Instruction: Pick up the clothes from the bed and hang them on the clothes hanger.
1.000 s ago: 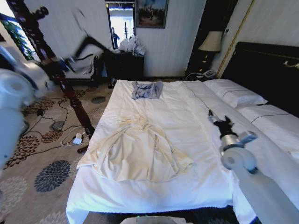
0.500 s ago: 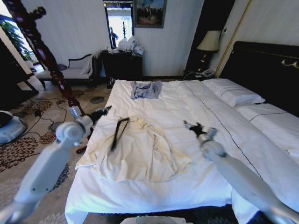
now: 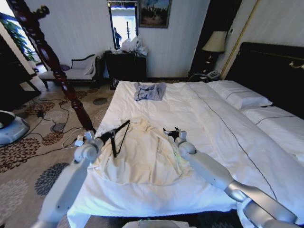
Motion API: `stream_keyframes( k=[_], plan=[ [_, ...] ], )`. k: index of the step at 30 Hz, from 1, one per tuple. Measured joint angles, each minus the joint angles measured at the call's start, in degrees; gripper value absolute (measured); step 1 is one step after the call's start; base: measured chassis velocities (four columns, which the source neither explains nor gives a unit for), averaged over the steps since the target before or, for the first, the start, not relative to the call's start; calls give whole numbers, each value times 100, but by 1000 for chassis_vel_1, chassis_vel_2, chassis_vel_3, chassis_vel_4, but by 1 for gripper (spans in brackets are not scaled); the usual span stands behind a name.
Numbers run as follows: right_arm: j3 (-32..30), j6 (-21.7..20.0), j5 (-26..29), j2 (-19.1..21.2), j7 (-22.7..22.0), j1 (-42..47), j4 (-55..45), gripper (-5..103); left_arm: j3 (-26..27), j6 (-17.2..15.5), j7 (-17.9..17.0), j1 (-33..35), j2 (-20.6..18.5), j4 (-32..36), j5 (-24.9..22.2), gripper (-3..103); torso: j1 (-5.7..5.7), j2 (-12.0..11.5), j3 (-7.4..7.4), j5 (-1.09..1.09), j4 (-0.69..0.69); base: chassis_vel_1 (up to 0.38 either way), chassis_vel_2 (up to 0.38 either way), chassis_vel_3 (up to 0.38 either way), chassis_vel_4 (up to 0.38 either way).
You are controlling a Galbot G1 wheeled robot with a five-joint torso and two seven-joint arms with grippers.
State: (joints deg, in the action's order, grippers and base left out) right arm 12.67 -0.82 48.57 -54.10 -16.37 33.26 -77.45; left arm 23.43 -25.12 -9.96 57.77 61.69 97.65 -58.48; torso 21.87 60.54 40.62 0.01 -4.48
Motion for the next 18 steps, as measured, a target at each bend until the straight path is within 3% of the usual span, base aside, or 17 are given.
stream_keyframes(
  k=[3, 4, 8, 9, 12, 14, 17, 18],
  plan=[
    [-162, 11, -37, 104, -57, 127, -108, 100, 155, 48, -156, 142, 283, -251, -302, 35, 0, 0, 0, -1, 2, 0, 0, 0, 0],
    [-162, 11, -37, 104, -57, 127, -108, 100, 155, 48, -156, 142, 283, -251, -302, 35, 0, 0, 0, -1, 2, 0, 0, 0, 0],
    [-302, 13, -89, 206, -221, 274, -268, 100, 512, 17, -201, 139, 688, -510, -633, 52, 0, 0, 0, -1, 2, 0, 0, 0, 0],
    [-302, 13, -89, 206, -221, 274, -268, 100, 512, 17, -201, 139, 688, -510, -633, 52, 0, 0, 0, -1, 2, 0, 0, 0, 0],
    [-347, 9, -101, 263, -320, 357, -334, 100, 811, -137, -185, 186, 814, -591, -939, 68, 0, 0, 0, 0, 2, 0, 0, 0, 0],
    [-351, 8, -105, 267, -343, 370, -339, 100, 849, -146, -175, 186, 825, -633, -978, 68, 0, 0, 0, 0, 3, 0, 0, 0, 0],
    [-364, 1, -113, 268, -418, 382, -345, 100, 921, -145, -87, 182, 845, -762, -1027, 84, 0, 0, 0, -1, 4, 0, 0, 0, 0],
    [-364, 1, -113, 268, -418, 382, -345, 100, 921, -145, -87, 182, 845, -762, -1027, 84, 0, 0, 0, -1, 4, 0, 0, 0, 0]
  ],
)
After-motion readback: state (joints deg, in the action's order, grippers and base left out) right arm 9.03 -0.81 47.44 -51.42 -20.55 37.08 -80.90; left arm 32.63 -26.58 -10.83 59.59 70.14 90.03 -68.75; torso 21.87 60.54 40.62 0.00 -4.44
